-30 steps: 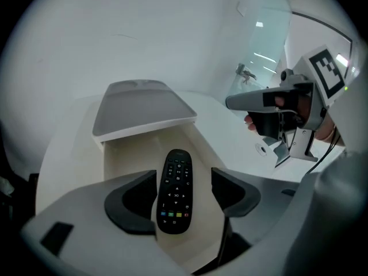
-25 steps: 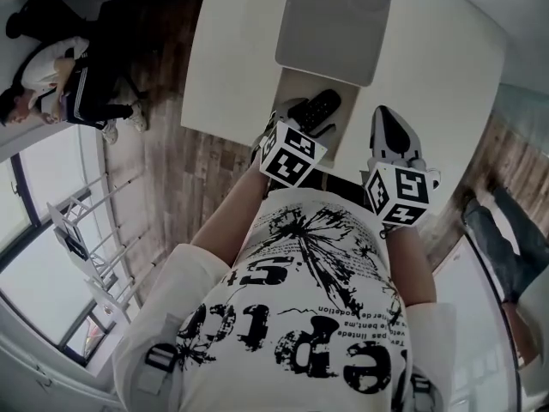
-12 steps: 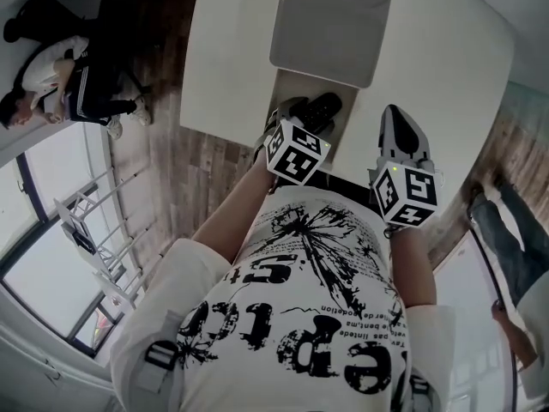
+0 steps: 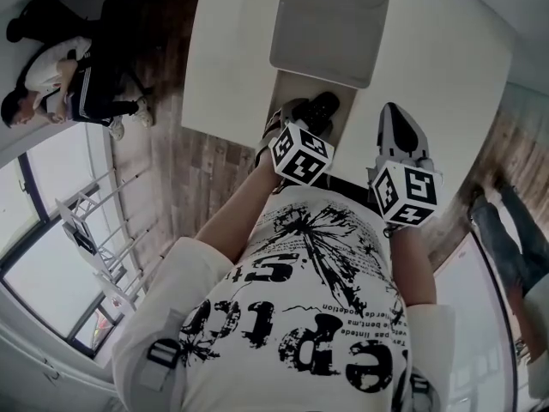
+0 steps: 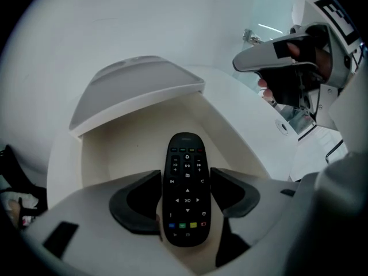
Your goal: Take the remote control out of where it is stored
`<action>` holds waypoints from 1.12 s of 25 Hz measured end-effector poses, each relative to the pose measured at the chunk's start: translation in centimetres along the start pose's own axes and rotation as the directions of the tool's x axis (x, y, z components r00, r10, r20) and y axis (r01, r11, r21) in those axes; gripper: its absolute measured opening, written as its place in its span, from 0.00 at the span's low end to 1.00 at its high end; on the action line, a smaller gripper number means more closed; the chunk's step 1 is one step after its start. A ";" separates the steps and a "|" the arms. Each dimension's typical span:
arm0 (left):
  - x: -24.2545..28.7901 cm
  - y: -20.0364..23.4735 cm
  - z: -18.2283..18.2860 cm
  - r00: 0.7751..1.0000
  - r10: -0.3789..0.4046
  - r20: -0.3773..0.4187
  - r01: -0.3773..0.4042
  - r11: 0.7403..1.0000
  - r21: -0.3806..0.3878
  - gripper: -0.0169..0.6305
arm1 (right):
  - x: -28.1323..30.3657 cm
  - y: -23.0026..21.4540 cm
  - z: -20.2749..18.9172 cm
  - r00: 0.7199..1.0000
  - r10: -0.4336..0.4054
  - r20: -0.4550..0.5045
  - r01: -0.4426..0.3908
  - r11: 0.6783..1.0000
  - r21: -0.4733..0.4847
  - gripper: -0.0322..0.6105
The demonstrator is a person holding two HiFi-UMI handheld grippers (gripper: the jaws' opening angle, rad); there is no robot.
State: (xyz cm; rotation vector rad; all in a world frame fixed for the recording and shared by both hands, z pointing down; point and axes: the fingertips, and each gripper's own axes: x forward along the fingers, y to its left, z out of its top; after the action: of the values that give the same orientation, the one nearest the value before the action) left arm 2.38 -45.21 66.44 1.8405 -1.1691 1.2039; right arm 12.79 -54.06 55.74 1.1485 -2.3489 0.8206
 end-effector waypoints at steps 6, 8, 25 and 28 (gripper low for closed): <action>-0.1 0.3 0.2 0.998 -0.048 -0.037 0.046 0.998 -0.050 0.43 | -0.9 -0.3 0.1 1.000 -0.010 0.007 0.010 1.000 -0.011 0.05; -0.2 0.4 0.1 0.998 -0.056 -0.030 0.054 0.997 -0.062 0.43 | -1.2 -0.3 -0.1 1.000 -0.013 0.013 0.014 1.000 -0.014 0.05; -14.0 2.3 7.6 0.911 0.051 0.408 -0.002 0.993 -0.120 0.43 | -5.1 4.0 3.9 0.991 0.005 0.134 0.010 0.994 -0.111 0.05; -16.5 2.6 9.6 0.862 0.058 0.503 0.003 0.993 -0.119 0.43 | -6.2 4.7 6.2 0.983 0.005 0.185 0.022 0.990 -0.142 0.05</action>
State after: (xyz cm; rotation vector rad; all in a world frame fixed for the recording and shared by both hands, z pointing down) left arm 0.37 -48.96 47.64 2.1224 -1.5134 0.6519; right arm 11.98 -52.31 45.97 1.2184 -2.5037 0.5515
